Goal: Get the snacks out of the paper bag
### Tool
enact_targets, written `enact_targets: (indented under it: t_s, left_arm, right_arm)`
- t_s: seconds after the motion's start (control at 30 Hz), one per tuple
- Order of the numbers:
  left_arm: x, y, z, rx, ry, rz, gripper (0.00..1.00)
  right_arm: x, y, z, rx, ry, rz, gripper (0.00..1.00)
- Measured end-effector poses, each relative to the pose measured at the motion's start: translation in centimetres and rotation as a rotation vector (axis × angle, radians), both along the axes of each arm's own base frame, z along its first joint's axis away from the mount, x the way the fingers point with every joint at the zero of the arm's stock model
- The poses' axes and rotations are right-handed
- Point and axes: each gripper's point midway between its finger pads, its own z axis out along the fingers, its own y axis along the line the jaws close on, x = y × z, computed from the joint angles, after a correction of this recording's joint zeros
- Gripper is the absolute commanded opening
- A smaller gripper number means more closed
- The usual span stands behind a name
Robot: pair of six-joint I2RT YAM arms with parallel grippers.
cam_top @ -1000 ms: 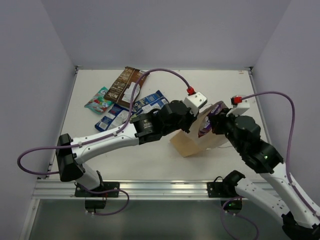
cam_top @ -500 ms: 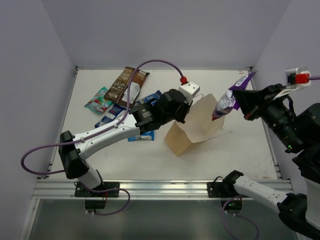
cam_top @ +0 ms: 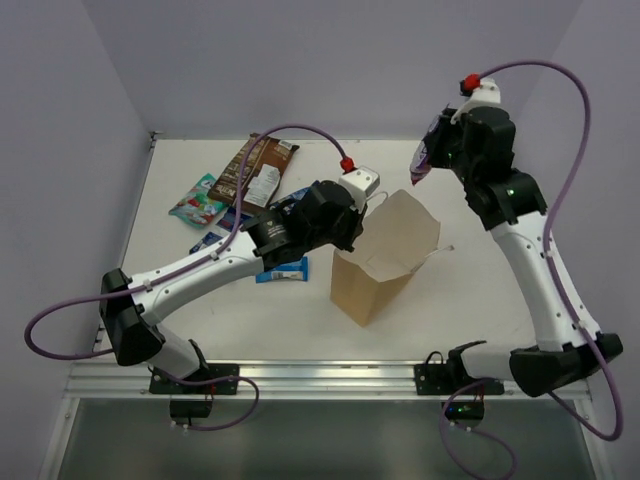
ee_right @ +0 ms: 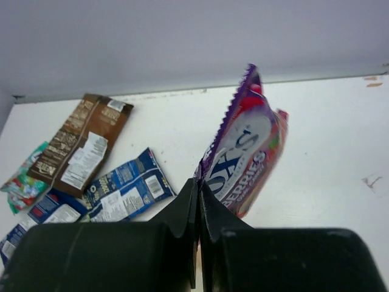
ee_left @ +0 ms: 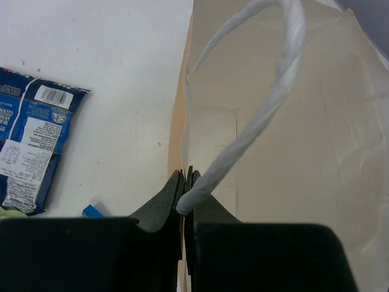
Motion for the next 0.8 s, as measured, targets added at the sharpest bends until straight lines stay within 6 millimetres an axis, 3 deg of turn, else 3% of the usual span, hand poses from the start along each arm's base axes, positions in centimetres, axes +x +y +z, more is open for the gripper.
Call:
enact_targets:
  t_s: [0.1,0.2,0.27,0.37,0.4,0.43,0.53,0.57,0.6,0.67,0.7,0.73,0.77,0.8]
  left_arm:
    - [-0.1,0.2,-0.2,-0.004,0.012,-0.001,0.0]
    - [-0.1,0.2,-0.2,-0.008,0.017,-0.003,0.09]
    - [-0.2,0.1,-0.2,-0.011,0.022,-0.005,0.12]
    - [-0.3,0.2,-0.3,-0.008,0.027,-0.007,0.24]
    - [-0.3,0.2,-0.4,-0.006,0.03,-0.005,0.32]
    - [-0.3,0.3,-0.5,-0.003,0.033,-0.004,0.36]
    - [-0.3,0.5,-0.6,0.002,0.041,0.001,0.49]
    - [-0.3,0.6,-0.7,0.005,0.043,0.003,0.6]
    - [-0.3,0.6,-0.7,0.006,0.044,0.004,0.64]
    - [-0.3,0.8,-0.6,0.01,0.051,0.01,0.74]
    - [-0.2,0.9,-0.5,0.011,0.05,0.012,0.88]
    - [-0.1,1.0,-0.2,0.013,0.045,0.013,0.96]
    - [0.0,1.1,0.2,0.008,0.044,0.02,1.0]
    - [0.1,1.1,0.7,0.002,0.037,0.025,1.0]
  right_arm:
    - [3.2,1.3,-4.6,-0.005,0.086,0.042,0.0]
    - [5.2,3.2,-7.6,0.009,0.139,0.112,0.0]
    - [6.2,4.8,-9.2,0.033,0.164,0.174,0.0]
    - [6.8,6.7,-11.4,0.084,0.193,0.252,0.0]
    - [6.8,7.0,-12.4,0.1,0.205,0.267,0.0]
    - [6.7,7.1,-13.4,0.111,0.223,0.275,0.05]
    - [6.4,6.5,-17.7,0.139,0.298,0.27,0.12]
    - [6.3,6.0,-19.2,0.15,0.331,0.262,0.14]
    - [6.1,5.5,-20.4,0.156,0.355,0.248,0.16]
    - [5.8,3.9,-23.1,0.181,0.413,0.211,0.29]
    - [5.5,2.9,-24.2,0.19,0.436,0.186,0.34]
    - [5.3,2.0,-25.1,0.195,0.455,0.162,0.45]
    - [4.9,1.1,-25.8,0.2,0.473,0.138,0.5]
    - [4.6,0.3,-26.1,0.199,0.485,0.118,0.61]
